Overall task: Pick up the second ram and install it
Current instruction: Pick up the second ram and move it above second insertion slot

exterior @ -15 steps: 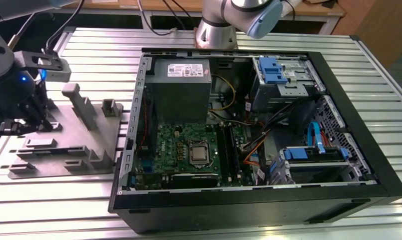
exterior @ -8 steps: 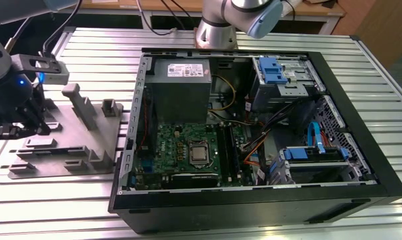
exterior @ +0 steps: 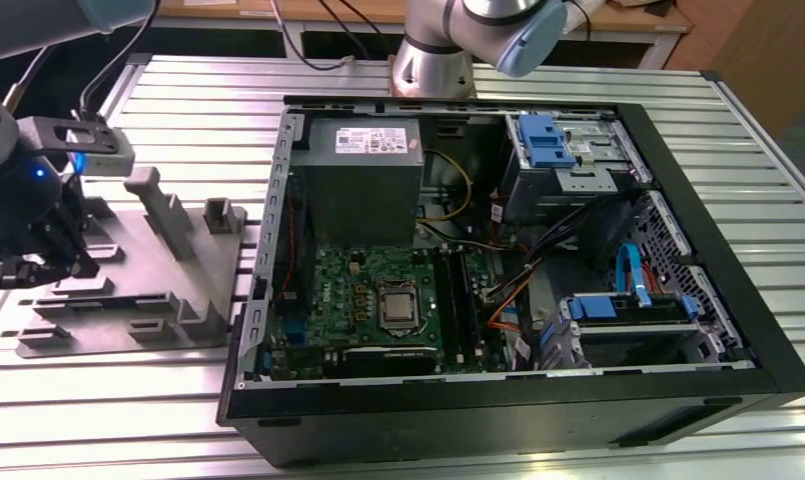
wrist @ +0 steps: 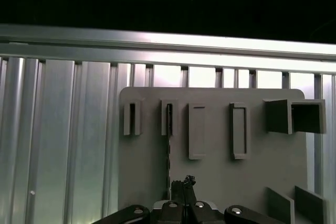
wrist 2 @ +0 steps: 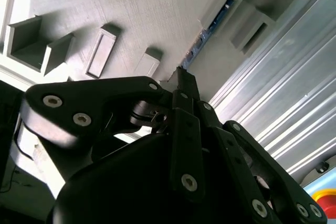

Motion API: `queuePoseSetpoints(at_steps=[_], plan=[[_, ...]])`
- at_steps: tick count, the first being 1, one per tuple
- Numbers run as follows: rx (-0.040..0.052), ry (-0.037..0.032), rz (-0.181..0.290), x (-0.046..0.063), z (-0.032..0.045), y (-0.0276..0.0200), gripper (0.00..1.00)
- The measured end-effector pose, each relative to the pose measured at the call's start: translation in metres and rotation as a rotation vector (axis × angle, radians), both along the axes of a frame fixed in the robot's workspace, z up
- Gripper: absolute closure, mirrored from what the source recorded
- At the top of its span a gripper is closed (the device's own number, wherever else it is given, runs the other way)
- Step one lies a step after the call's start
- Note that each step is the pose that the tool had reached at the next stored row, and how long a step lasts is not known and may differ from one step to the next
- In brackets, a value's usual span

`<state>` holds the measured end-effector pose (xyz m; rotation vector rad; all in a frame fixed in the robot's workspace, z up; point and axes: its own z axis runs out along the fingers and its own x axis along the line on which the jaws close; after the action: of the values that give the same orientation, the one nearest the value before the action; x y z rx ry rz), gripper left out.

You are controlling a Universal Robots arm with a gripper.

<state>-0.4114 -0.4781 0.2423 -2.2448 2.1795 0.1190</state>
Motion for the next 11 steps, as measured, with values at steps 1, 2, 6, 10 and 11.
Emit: queuePoseSetpoints(at_steps=[1,2,6,10,11], plan=[[0.0000,0.0000,0.003,0.0000,-0.0008,-0.0010,0.90],[0.0000,0.0001,0.005,-0.0001,-0.0015,-0.0020,0.90],[0.0000,0.0001,0.016,-0.0004,-0.0040,-0.0060,0.90],[0.0001,-0.0001,0.026,-0.0006,-0.0072,-0.0079,0.90],[0.0000,0.0000,0.028,-0.0007,-0.0080,-0.0084,0.90]])
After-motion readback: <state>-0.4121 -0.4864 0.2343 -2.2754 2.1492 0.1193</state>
